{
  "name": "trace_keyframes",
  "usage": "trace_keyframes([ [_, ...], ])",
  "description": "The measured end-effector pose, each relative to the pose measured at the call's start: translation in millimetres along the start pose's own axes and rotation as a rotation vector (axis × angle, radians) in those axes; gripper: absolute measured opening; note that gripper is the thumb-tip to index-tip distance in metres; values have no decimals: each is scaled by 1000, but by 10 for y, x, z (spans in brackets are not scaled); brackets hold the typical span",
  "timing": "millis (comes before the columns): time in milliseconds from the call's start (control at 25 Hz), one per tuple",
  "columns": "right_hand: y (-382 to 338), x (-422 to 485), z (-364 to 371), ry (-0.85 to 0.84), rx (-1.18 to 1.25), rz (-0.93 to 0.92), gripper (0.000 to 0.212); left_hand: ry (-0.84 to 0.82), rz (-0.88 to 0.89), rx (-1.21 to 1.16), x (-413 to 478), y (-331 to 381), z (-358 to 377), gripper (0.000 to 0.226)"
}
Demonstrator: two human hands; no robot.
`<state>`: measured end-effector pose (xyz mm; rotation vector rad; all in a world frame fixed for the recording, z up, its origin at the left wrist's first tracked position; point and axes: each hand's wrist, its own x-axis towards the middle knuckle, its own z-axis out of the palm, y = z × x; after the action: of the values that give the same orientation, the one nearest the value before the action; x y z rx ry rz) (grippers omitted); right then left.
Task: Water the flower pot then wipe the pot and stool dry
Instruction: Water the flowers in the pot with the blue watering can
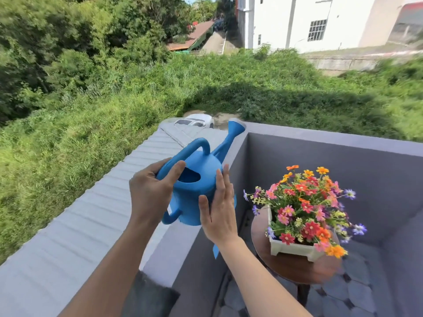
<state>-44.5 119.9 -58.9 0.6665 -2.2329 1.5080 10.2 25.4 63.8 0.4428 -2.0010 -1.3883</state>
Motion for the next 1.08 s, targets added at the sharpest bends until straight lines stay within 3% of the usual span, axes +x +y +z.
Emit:
trace_keyframes([
  [320, -230, -220, -704, 125, -91, -70, 62, -137, 149, 85, -219, 575, 47, 7],
  [520, -320, -532, -933, 155, -95, -43, 63, -210, 143, 198, -373, 791, 164, 11],
  [880, -571, -818, -1005, 13, -108, 63, 63, -388, 129, 429, -365, 1097, 193, 20],
  [1080, -714, -736, -1032, -17, -77, 87, 65, -399, 131, 474, -274, 1218, 173, 28],
])
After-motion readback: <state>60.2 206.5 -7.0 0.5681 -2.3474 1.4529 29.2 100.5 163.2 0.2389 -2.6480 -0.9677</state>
